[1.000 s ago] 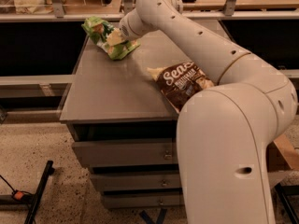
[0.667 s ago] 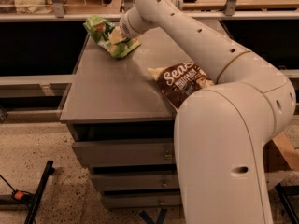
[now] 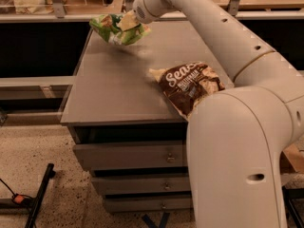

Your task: Move green rice chip bag near brown chip bag

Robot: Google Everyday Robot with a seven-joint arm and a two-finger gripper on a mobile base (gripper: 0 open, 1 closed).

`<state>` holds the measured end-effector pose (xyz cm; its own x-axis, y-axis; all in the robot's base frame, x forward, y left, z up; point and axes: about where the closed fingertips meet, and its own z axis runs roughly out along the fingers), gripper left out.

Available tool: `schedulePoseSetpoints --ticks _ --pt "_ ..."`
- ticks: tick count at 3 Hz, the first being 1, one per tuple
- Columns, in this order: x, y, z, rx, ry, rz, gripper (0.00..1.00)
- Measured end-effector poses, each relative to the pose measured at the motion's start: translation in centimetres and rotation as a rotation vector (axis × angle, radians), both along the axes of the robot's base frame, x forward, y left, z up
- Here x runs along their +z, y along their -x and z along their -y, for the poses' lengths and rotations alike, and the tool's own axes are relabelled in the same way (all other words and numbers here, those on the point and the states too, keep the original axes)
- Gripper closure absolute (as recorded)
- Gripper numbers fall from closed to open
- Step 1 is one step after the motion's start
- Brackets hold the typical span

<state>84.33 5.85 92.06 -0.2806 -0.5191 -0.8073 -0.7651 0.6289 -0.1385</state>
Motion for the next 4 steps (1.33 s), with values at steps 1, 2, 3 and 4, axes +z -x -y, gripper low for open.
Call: schedulePoseSetpoints --ticks 1,2,3,4 --pt "2.6 1.4 2.0 0.032 -0.032 0.024 1.00" --pt "4.3 3.4 4.3 0.044 -0.041 0.036 1.00" --pt "5.4 5.5 7.1 0.035 -0.053 0.047 1.00" --pt "6.5 7.9 9.5 0.034 -0.075 0.065 0.82"
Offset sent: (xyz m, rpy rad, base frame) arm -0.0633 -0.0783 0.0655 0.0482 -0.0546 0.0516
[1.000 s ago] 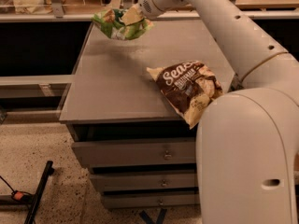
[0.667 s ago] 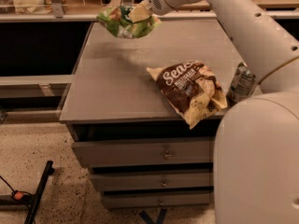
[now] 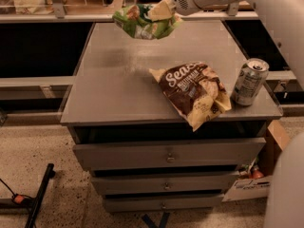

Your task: Move green rice chip bag near brown chip bag

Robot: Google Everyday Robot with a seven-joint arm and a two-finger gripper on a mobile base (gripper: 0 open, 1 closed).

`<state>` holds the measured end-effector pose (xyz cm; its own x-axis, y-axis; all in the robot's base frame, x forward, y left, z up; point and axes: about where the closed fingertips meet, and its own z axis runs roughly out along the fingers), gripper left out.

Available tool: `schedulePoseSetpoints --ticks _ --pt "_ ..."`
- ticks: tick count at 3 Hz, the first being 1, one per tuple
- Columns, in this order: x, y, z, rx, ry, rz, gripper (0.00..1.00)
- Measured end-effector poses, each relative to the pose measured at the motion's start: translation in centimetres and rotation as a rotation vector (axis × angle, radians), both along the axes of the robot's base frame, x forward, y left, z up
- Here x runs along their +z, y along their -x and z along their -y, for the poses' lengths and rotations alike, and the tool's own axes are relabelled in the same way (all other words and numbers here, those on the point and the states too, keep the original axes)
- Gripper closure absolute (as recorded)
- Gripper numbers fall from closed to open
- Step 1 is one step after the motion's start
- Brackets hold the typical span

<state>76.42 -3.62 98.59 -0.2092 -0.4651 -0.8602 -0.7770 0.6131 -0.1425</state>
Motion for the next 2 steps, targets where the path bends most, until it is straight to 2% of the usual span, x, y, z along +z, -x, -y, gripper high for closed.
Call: schedulePoseSetpoints --ticks 1,2 --pt "0.9 2.2 2.0 0.011 -0.019 0.013 0.59" --pt "1.5 3.8 3.3 0.091 -0.007 0.028 0.36"
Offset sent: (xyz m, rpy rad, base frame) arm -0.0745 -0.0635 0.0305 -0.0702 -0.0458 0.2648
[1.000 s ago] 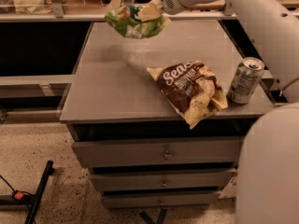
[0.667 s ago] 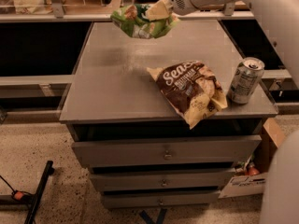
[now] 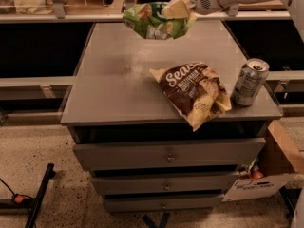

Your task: Move green rice chip bag near brown chip bag

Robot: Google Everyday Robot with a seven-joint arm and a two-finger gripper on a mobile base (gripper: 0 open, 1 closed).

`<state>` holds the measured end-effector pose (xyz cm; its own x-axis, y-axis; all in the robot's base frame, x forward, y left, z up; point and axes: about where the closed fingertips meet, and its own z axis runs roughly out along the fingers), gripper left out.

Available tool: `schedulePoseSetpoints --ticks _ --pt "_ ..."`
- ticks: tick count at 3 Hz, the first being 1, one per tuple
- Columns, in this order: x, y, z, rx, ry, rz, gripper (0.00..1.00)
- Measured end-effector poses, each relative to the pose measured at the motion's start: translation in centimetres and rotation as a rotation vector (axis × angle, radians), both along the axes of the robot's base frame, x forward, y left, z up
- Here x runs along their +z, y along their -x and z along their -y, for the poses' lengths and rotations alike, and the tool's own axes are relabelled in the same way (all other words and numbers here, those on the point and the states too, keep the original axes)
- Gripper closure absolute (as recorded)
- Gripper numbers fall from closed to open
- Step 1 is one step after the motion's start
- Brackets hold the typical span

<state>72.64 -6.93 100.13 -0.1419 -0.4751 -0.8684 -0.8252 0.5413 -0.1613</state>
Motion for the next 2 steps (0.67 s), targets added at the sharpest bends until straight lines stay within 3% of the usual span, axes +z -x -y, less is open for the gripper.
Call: schedulePoseSetpoints --ticks 1,2 --pt "-0.62 0.95 -0.30 0.045 0.031 -0.017 0.12" --pt "-0.73 0.87 -0.53 0.048 0.030 -0.017 0.00"
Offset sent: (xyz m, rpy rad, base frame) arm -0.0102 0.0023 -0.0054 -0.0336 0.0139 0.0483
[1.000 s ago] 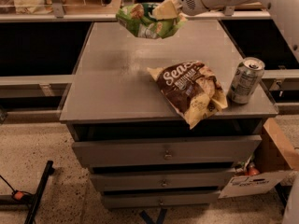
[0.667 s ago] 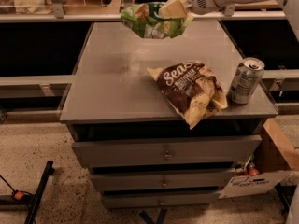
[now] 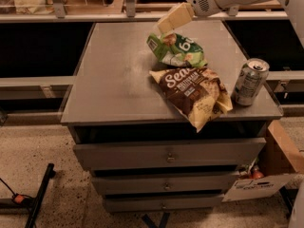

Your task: Move green rice chip bag near brown chip bag

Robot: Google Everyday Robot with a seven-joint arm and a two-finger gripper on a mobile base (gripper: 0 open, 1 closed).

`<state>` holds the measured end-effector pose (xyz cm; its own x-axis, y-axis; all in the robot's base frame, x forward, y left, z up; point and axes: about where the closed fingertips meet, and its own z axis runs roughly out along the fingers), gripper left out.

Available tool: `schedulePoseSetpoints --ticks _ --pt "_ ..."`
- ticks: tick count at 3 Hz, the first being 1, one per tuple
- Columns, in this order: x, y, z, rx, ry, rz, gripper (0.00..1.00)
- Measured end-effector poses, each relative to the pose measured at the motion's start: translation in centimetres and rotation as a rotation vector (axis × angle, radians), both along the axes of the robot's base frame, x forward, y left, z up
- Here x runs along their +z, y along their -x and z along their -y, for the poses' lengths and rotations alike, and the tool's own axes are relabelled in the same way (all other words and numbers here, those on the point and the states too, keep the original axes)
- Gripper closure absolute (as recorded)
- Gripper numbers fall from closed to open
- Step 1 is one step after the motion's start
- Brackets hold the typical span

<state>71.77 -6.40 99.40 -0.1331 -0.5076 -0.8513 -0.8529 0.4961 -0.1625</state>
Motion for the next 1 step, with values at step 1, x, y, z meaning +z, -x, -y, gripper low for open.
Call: schedulePoseSetpoints --ticks 1 --pt "-0.01 0.00 -0.01 0.000 0.000 0.000 0.00"
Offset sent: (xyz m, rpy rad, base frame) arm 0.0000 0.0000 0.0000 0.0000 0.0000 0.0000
